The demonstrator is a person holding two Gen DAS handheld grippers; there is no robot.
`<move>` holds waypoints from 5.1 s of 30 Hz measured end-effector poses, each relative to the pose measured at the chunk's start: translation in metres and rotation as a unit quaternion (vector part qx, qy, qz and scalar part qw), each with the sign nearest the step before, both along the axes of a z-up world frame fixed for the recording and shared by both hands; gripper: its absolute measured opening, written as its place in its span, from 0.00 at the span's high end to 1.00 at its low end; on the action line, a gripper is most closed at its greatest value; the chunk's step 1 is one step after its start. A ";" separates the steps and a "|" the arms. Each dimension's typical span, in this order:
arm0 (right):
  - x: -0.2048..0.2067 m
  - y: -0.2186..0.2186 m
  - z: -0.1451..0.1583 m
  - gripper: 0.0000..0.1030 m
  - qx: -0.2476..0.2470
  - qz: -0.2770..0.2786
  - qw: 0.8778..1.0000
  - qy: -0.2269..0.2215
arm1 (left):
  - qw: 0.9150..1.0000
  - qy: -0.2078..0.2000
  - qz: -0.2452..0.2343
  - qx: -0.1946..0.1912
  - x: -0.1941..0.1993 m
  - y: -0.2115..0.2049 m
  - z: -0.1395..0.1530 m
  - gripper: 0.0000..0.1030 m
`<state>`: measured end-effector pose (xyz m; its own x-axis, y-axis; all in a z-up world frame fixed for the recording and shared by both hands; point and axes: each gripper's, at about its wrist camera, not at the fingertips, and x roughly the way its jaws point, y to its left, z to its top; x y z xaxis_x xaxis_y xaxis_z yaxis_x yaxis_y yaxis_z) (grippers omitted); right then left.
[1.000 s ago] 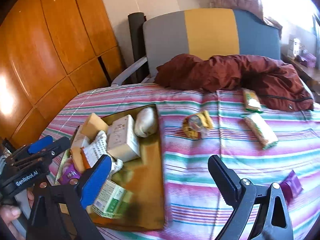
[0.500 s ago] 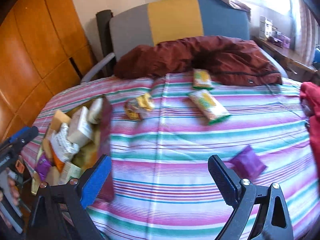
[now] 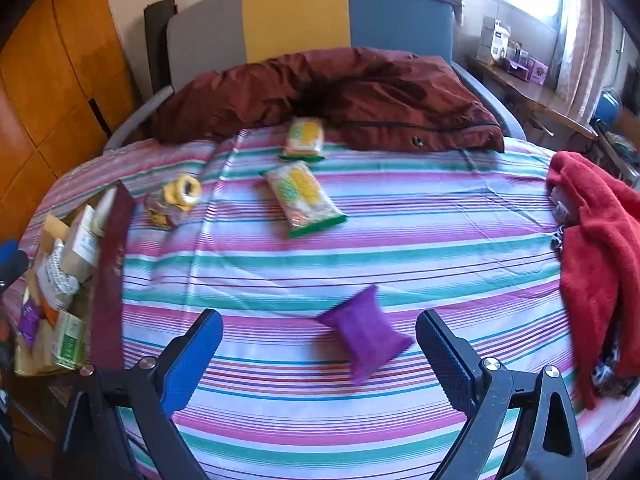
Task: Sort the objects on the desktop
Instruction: 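Move both grippers back toward the purple packet and snack bars, then grasp the purple packet with the right gripper while the left gripper grasps a WEIDAN snack bar, then carry the purple packet and WEIDAN bar into the gold tray and release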
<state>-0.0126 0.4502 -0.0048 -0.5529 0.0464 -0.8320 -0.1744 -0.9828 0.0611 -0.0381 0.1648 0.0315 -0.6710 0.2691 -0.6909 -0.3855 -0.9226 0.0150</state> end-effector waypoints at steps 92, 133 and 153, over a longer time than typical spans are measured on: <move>-0.032 0.068 -0.050 0.64 0.040 0.012 0.998 -0.036 | 0.988 -0.118 -0.067 -0.078 -0.066 0.216 -0.094 0.52; -0.037 -0.140 0.034 0.64 -0.088 0.181 0.977 0.069 | 0.993 -0.002 0.119 0.011 -0.001 -0.055 0.000 0.52; -0.065 -0.216 0.000 0.56 -0.146 0.202 0.968 0.022 | 0.985 -0.037 0.168 0.026 -0.003 -0.094 -0.027 0.43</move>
